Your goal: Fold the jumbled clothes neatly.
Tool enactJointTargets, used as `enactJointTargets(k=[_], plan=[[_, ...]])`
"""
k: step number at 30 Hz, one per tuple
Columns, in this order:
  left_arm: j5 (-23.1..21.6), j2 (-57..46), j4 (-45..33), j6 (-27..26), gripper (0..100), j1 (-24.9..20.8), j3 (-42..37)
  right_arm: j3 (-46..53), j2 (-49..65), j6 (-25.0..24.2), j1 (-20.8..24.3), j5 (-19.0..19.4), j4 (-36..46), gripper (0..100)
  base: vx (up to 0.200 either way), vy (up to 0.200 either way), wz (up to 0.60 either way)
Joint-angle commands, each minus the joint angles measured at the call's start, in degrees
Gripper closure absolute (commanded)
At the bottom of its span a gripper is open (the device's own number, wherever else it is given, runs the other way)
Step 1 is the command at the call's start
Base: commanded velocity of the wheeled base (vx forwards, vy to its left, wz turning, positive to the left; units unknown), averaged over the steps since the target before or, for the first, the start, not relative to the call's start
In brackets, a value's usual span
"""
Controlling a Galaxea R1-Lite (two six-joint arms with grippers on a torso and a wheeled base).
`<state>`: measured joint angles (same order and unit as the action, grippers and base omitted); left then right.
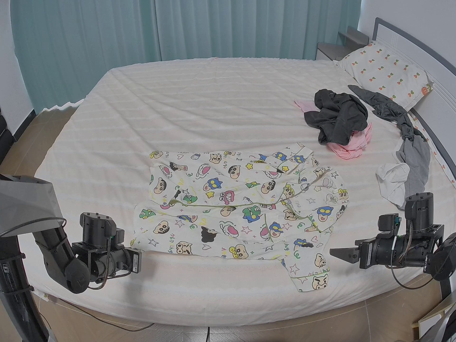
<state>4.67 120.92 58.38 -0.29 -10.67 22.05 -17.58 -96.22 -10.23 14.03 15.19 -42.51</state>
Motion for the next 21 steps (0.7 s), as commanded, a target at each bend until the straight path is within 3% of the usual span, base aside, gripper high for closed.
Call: enactJointTargets(k=[1,10,21], plan=[[-2.65,-4.73,-2.57,-0.5,100,1.17,0.27,0.0,0.16,0.03,0.03,0.02,-0.03,0,0.0,0.0,0.0],[-5.02,-3.15,-7.23,-3.66,100,4.6,0.27,0.0,0.24,0.03,-0.06,0.02,-0.03,0,0.0,0.0,0.0],[-8.8,-1.39,-7.05,-3.31,100,4.69,-3.42,0.0,0.16,0.03,-0.14,0.02,-0.03,0,0.0,0.0,0.0]])
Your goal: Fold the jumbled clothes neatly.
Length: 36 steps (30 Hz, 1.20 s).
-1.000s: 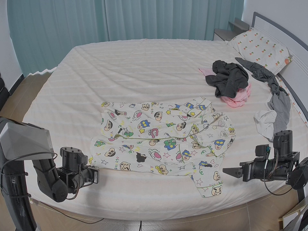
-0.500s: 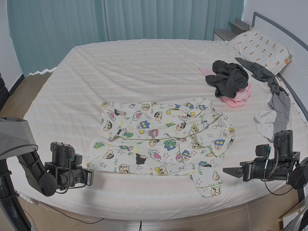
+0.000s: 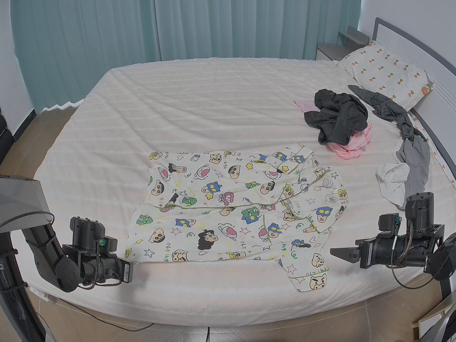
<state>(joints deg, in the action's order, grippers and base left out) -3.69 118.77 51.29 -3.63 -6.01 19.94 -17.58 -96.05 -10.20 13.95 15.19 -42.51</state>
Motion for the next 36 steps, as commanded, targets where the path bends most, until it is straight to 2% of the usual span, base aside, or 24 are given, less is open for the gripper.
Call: enactJointTargets(k=[1,2,6,13,14,15,16,18,19,22,23,26,36], plan=[[-0.44,0.76,0.13,0.03,100,0.03,-1.4,0.0,-0.01,0.01,-0.06,0.02,-0.03,0,0.0,0.0,0.0],[-0.7,0.67,0.48,0.03,0,0.03,-2.45,0.0,-0.01,-0.08,-0.24,0.02,-0.03,0,0.0,0.0,0.0],[-1.14,0.32,0.48,0.64,0,0.12,-2.98,-0.35,-0.37,-0.17,-0.85,0.1,-0.03,0,0.0,0.0,0.0],[-5.53,-6.1,0.57,12.42,0,-0.41,-4.04,-0.88,0.16,-0.26,-2.26,0.19,-0.12,0,0.0,0.0,0.0],[-6.59,-9.09,0.57,17.34,0,-1.81,-3.51,-0.79,0.51,-0.26,-2.17,0.1,-0.12,0,0.0,0.0,0.0],[-6.68,-9.26,0.57,17.78,0,-1.9,-3.51,-0.79,0.51,-0.26,-2.17,0.1,-0.03,0,0.0,0.0,0.0],[-8.52,-11.46,0.57,22.44,0,-2.78,-2.81,-0.79,0.69,-0.17,-2.17,0.1,-0.03,0,0.0,0.0,0.0],[-9.84,-12.69,0.57,25.34,0,-3.48,-2.37,-0.79,0.86,-0.17,-2.17,0.02,-0.03,0,0.0,0.0,0.0],[-10.37,-13.13,0.57,28.59,0,-5.33,-1.75,-0.7,1.39,-0.17,-2.17,0.02,-0.03,0,0.0,0.0,0.0],[-9.75,-14.1,0.57,34.83,0,-6.73,0.01,-0.7,2.01,-0.17,-2.26,0.02,-0.03,0,0.0,0.0,0.0],[-9.93,-15.59,0.66,38.79,0,-6.73,0.36,-0.79,2.01,-0.17,-2.26,0.02,-0.03,0,0.2,0.0,0.0],[-10.46,-17.08,0.66,43.8,0,-6.73,0.62,-0.79,1.92,-0.17,-2.26,-0.07,-0.12,0,0.2,0.0,0.0],[-9.93,-16.91,2.06,43.8,0,-6.65,0.27,-1.49,0.86,-0.43,-2.43,0.02,-0.12,0,0.2,0.0,0.0]])
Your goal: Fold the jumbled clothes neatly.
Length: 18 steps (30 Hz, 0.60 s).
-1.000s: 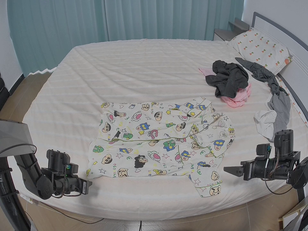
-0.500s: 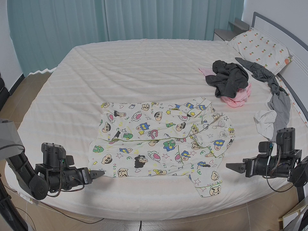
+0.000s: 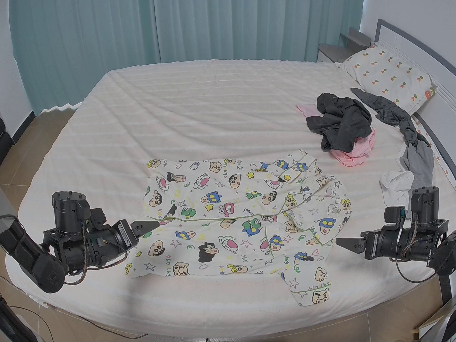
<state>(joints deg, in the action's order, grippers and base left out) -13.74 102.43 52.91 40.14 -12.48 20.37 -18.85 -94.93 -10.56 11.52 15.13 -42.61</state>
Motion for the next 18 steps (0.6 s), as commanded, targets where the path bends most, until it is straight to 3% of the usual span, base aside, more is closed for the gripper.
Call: enactJointTargets(k=[1,4,9,12,14,18], plan=[[0.12,-0.47,0.88,0.02,0,-0.17,-0.07,-0.49,-0.43,-0.25,-0.01,0.34,-0.02,0,0.2,0.0,0.0],[0.2,-0.38,1.06,0.02,0,-0.17,-0.16,-1.19,-1.4,-0.52,-0.01,0.43,-0.11,0,0.2,0.0,0.0],[0.2,-0.3,1.06,0.02,0,-0.17,-0.33,-3.04,-3.42,-3.59,0.17,0.43,-0.11,0,0.0,0.0,0.0],[0.2,-0.38,1.15,0.11,0,-0.26,-0.42,-5.06,-5.18,-7.81,0.96,0.52,-0.2,0,0.0,0.0,0.0],[0.29,-0.38,1.23,0.29,0,-0.35,-0.33,-7.52,-7.55,-12.82,2.02,0.34,-0.64,0,0.0,0.0,0.0],[0.38,-0.38,3.69,2.75,0,-0.44,-0.42,-16.31,-13.97,-29.78,5.27,-0.63,-5.29,0,0.0,0.0,0.0]])
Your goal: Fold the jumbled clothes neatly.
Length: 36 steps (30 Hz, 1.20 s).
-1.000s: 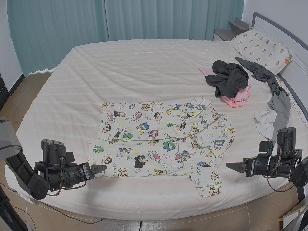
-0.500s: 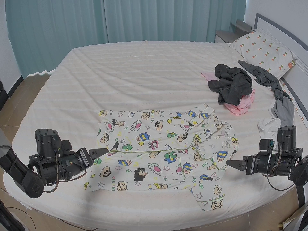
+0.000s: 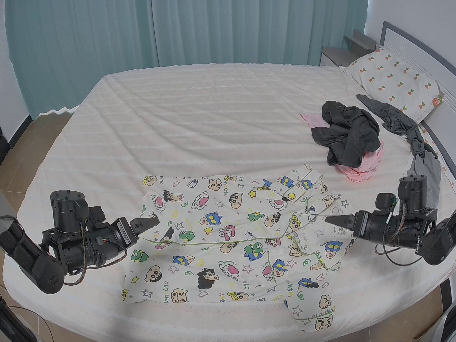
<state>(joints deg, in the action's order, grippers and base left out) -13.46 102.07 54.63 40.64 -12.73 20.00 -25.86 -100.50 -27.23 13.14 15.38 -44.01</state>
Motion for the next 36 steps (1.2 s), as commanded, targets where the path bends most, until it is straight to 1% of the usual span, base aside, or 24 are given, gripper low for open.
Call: enactJointTargets(k=[1,2,5,6,9,16,18,22,25,27,33,36], plan=[[0.01,-0.03,2.24,2.95,0,-0.19,-0.14,-10.79,-9.28,-14.95,4.09,-1.41,-3.98,0,0.0,0.0,0.0],[-0.08,-0.03,2.5,3.39,0,-0.28,-0.14,-13.17,-10.77,-16.45,4.52,-2.29,-3.63,0,0.0,0.0,0.0],[-0.25,0.14,2.68,3.39,0,-0.46,-0.41,-19.5,-15.87,-16.71,5.49,-6.07,-1.34,0,0.0,0.0,0.0],[-0.25,0.14,2.68,3.48,0,-0.54,-0.41,-21.87,-17.45,-16.8,5.76,-8.0,-0.03,0,0.0,0.0,0.0],[-0.34,0.14,2.68,3.39,0,-0.72,-0.49,-25.91,-20.61,-17.06,5.84,-9.94,2.52,0,0.0,0.0,0.0],[-0.25,0.14,3.29,3.39,0,-1.07,-0.49,-29.08,-22.37,-16.8,6.72,-10.2,2.88,0,0.0,0.0,0.0],[-0.34,0.14,3.47,3.39,0,-1.25,-0.93,-31.8,-23.87,-16.8,6.9,-10.81,4.19,0,0.0,0.0,0.0],[-0.34,0.23,4.44,3.21,0,-1.6,-1.55,-33.82,-24.92,-16.89,6.81,-10.99,5.69,0,0.0,0.0,0.0],[-0.34,0.5,4.96,3.13,0,-1.77,-1.64,-34.44,-25.71,-16.89,6.55,-10.99,6.3,0,0.2,0.0,0.0],[-0.25,0.67,5.32,3.13,0,-1.77,-1.64,-34.61,-25.89,-16.8,6.46,-10.99,6.3,0,0.0,0.0,0.0],[0.01,1.9,5.75,3.04,0,-1.77,-1.64,-39.97,-29.4,-16.89,6.37,-11.25,7.53,0,0.0,0.0,0.0],[0.01,1.81,5.75,3.04,0,-1.77,-1.64,-42.43,-30.9,-16.8,6.02,-12.31,9.55,0,0.0,0.0,0.0]])
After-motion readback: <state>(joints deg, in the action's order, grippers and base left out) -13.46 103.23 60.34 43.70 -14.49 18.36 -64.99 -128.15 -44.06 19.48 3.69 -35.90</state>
